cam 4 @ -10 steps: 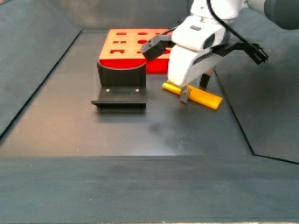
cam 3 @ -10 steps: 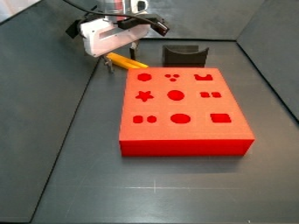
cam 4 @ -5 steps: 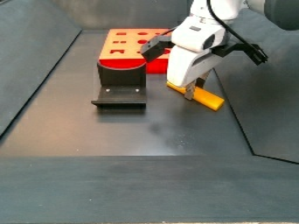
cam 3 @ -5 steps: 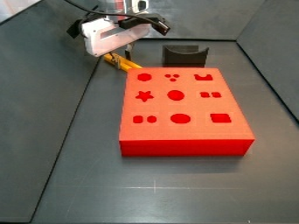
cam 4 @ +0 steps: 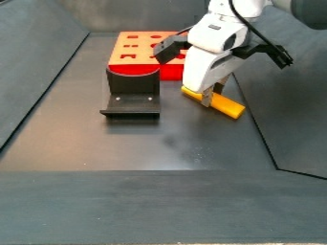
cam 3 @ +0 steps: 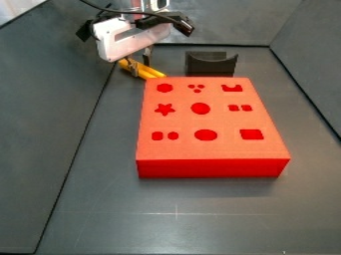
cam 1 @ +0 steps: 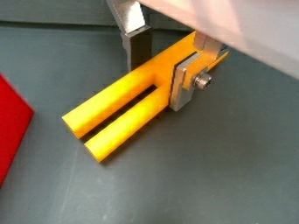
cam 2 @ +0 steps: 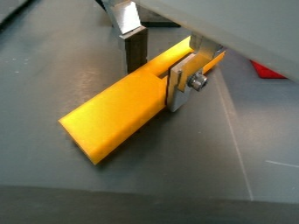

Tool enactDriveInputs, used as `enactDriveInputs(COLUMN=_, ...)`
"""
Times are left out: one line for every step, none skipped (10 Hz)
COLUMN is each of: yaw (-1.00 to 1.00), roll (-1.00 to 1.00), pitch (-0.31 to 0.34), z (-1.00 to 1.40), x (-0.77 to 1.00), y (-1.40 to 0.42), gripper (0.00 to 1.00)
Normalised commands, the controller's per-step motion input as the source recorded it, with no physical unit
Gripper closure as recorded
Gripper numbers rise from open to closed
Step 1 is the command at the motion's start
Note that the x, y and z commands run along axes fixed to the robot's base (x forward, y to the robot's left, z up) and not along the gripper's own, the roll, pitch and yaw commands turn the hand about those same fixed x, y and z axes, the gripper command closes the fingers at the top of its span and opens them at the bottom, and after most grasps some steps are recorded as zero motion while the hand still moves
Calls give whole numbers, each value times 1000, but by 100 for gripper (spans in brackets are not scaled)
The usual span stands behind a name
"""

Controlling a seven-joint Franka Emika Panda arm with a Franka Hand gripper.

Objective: Pick up the square-circle object. Move up. Rotate the square-circle object. Place the square-circle object on the fixture. Regrasp the square-circle object. Move to above the board. Insert the square-circle object.
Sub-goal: Pick up the square-circle object, then move up, then rotate the square-circle object.

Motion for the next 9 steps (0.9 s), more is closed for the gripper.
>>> enactDriveInputs(yaw=0, roll=0, pitch=0, z=0, x=0, y=0, gripper=100)
enactDriveInputs(yaw=0, roll=0, pitch=0, z=833, x=0, y=0, gripper=100)
enactDriveInputs(yaw=-12, roll=11, pitch=16, z=798, x=-13, y=57, gripper=100)
enactDriveInputs(yaw=-18, roll=11, pitch=34, z=736, x=-17, y=49, gripper=100)
enactDriveInputs(yaw=-26, roll=14, pitch=60, z=579, x=-9, y=32, gripper=100)
enactDriveInputs(yaw=-25, roll=25, pitch=66, z=399, x=-11, y=25, gripper=100)
enactDriveInputs(yaw=-25, roll=35, pitch=64, z=257, x=-16, y=20, gripper=100)
enactDriveInputs(yaw=0, roll=0, pitch=0, z=833, x=480, y=873, gripper=100)
enactDriveInputs(yaw=-7, roll=2, pitch=13, z=687, x=455, y=824, gripper=100)
